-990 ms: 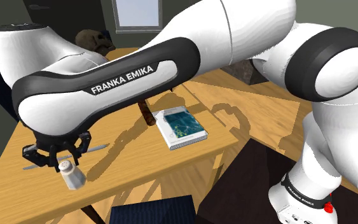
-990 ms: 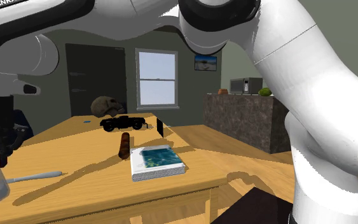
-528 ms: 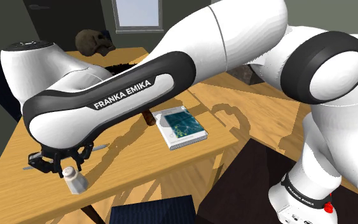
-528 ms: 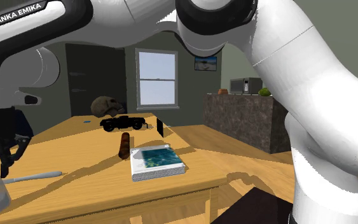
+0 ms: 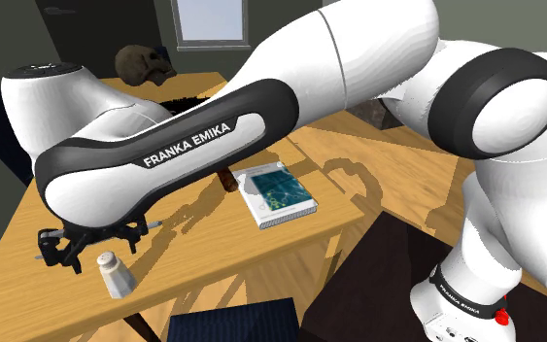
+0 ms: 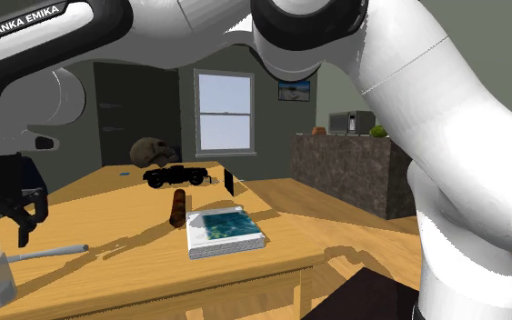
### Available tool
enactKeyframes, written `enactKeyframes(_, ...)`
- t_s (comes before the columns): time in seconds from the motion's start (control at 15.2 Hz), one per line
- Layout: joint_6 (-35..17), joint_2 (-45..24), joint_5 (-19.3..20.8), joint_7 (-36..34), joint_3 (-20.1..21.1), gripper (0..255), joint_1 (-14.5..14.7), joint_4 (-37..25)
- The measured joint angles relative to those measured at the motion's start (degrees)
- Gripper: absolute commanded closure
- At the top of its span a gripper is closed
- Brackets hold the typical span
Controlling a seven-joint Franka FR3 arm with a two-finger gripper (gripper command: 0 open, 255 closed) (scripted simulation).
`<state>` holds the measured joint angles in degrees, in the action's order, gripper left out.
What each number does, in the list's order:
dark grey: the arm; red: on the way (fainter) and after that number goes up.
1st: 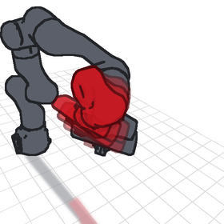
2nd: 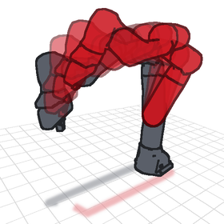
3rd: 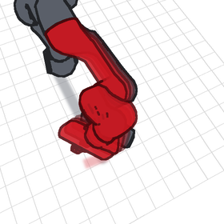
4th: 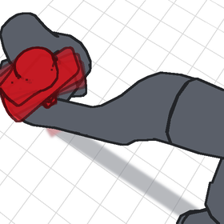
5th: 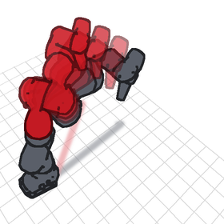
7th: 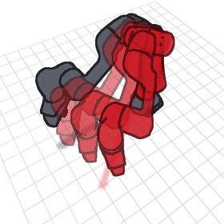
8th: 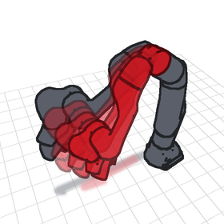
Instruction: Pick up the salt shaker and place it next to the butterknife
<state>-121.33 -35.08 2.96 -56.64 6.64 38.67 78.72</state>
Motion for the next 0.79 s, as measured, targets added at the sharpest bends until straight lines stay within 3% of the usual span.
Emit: enactKeyframes(0.79,5.23,3.23,-0.35,0.20,0.20,0,-0.21,-2.04)
